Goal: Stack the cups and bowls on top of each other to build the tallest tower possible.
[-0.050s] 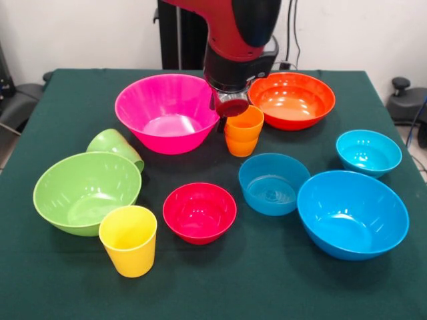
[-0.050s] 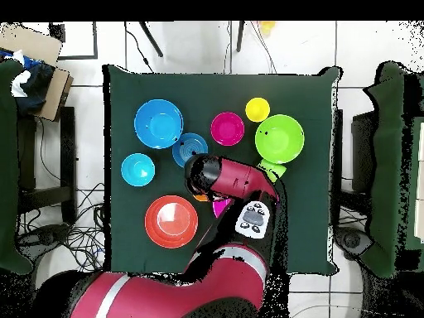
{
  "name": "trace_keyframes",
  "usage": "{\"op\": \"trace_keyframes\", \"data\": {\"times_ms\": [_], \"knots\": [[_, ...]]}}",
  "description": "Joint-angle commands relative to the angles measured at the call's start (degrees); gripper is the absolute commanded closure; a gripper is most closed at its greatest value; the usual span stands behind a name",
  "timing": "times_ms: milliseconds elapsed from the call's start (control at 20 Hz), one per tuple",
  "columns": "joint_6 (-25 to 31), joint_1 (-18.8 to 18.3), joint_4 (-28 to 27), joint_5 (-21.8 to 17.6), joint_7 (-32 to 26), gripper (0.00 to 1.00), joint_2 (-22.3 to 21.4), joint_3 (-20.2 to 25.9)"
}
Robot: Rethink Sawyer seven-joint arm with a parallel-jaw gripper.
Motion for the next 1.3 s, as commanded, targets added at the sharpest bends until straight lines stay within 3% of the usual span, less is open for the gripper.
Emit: {"op": "trace_keyframes", "data": {"times_ms": [50, 150, 350, 450, 1300], "knots": [[-0.8, -0.8, -1.9, -3.4, -3.6, 0.00, 0.3, 5.8], [0.6, -0.1, -1.2, -2.3, -1.6, 0.00, -0.9, 5.2], [9.7, 4.4, -0.3, 2.6, 8.7, 0.00, -5.8, 1.5], [11.6, 4.7, -0.5, 3.1, 9.0, 0.00, -6.7, 1.3], [9.4, 5.4, 0.8, 5.1, 7.4, 0.00, -6.4, 0.0]]}}
